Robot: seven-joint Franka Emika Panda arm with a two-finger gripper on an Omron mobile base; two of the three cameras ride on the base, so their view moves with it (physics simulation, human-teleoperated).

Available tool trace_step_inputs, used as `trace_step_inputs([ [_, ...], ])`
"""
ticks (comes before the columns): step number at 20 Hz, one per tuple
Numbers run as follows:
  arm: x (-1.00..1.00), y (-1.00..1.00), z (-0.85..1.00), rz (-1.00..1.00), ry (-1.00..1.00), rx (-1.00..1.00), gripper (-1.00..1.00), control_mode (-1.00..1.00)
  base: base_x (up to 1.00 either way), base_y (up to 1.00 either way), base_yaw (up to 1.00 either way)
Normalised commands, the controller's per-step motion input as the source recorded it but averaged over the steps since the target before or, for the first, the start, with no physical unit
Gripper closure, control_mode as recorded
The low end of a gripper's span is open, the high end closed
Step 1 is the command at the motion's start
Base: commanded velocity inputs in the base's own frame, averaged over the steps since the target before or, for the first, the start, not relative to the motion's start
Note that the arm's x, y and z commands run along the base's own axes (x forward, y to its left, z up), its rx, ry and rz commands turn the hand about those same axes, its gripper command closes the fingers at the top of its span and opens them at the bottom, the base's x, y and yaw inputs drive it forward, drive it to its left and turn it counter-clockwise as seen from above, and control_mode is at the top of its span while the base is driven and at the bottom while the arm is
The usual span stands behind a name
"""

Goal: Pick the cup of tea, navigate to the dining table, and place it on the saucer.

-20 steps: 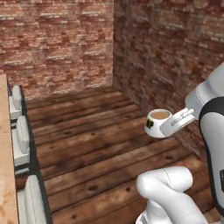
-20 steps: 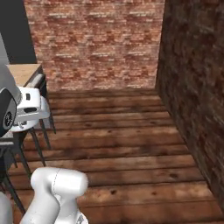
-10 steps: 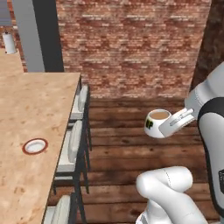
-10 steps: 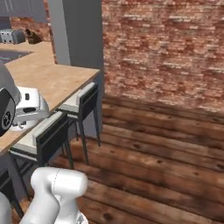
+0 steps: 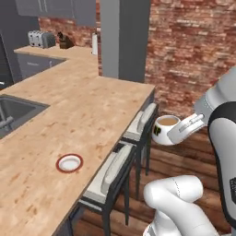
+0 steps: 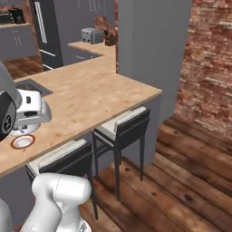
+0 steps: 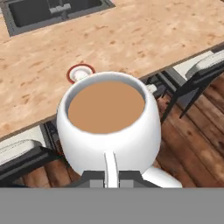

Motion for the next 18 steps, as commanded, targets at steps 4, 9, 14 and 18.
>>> trace_step_inputs([
  [4,0.0,0.0,0.0,0.0,0.0,0.0,1.0,1.0,0.97,0.0,0.81],
  [9,0.0,0.0,0.0,0.0,0.0,0.0,1.0,1.0,0.89,0.0,0.85],
  [14,0.0,0.0,0.0,0.0,0.0,0.0,1.0,1.0,0.76,0.0,0.43],
  [18,0.0,0.0,0.0,0.0,0.0,0.0,1.0,1.0,0.05,0.0,0.0],
])
